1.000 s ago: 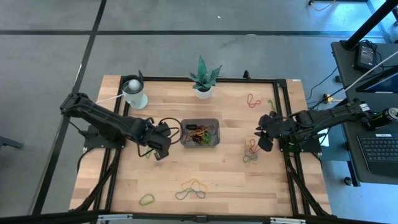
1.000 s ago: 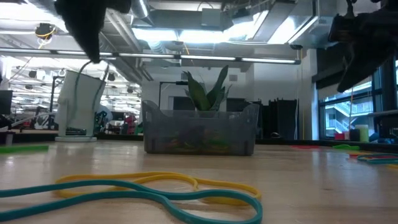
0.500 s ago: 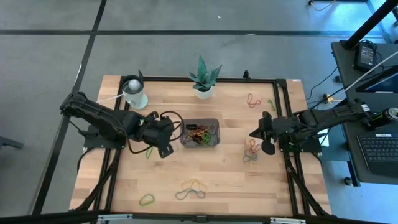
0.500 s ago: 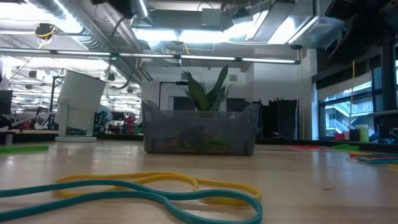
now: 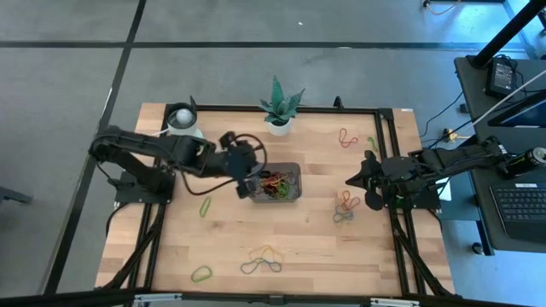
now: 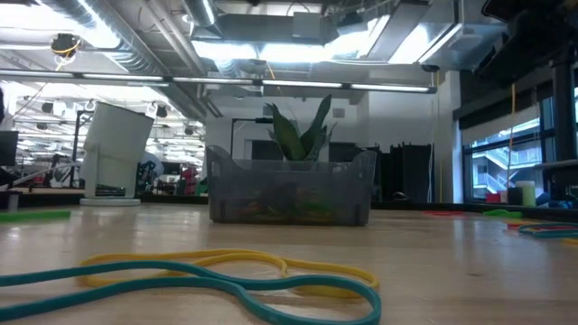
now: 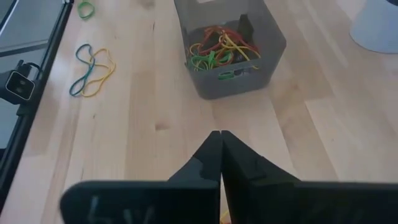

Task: Pick and place rubber bands into bin
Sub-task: Put the blue rubber band into the black bin

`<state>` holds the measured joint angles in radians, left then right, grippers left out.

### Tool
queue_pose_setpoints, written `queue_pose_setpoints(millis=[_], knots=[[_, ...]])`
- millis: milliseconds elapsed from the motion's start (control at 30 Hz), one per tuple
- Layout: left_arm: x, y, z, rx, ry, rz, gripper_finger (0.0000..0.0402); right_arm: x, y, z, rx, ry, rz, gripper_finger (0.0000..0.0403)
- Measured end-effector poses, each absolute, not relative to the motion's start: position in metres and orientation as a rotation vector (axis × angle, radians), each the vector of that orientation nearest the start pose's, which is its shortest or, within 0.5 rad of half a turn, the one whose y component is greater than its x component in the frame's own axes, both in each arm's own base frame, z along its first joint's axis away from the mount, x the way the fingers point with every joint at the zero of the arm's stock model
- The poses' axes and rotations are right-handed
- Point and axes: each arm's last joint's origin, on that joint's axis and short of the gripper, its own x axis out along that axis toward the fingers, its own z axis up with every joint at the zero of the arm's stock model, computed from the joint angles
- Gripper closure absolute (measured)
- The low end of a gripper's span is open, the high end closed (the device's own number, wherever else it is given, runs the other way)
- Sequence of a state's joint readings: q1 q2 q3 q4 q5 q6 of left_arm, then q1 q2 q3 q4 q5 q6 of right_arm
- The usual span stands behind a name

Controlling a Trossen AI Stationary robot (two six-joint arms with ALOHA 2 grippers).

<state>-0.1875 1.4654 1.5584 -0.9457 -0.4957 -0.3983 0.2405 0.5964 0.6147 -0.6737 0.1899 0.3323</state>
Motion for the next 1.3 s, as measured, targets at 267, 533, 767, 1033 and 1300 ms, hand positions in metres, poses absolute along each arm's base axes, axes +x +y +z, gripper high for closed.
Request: queue_pose_setpoints(millis=[267,533,767,1033,1300], knots=[[0.330,-0.015,0.358,-0.040,0.766,0.379,0.0400,0.119,0.024,0.257,0.200,0.646,-0.066,0.0397],[0.365,0.001,0.308,-0.029,0.923,0.388,0.0400,0.119,0.023,0.256,0.205,0.656,-0.070,0.0400],[0.395,-0.002,0.247,-0.028,1.092,0.345,0.0400,0.116,0.023,0.253,0.233,0.696,-0.083,0.0397],[0.415,-0.004,0.195,-0.092,1.199,0.326,0.0398,0.115,0.023,0.253,0.246,0.700,-0.089,0.0396],[0.419,-0.003,0.174,-0.168,1.249,0.319,0.0338,0.115,0.023,0.253,0.247,0.699,-0.088,0.0396]])
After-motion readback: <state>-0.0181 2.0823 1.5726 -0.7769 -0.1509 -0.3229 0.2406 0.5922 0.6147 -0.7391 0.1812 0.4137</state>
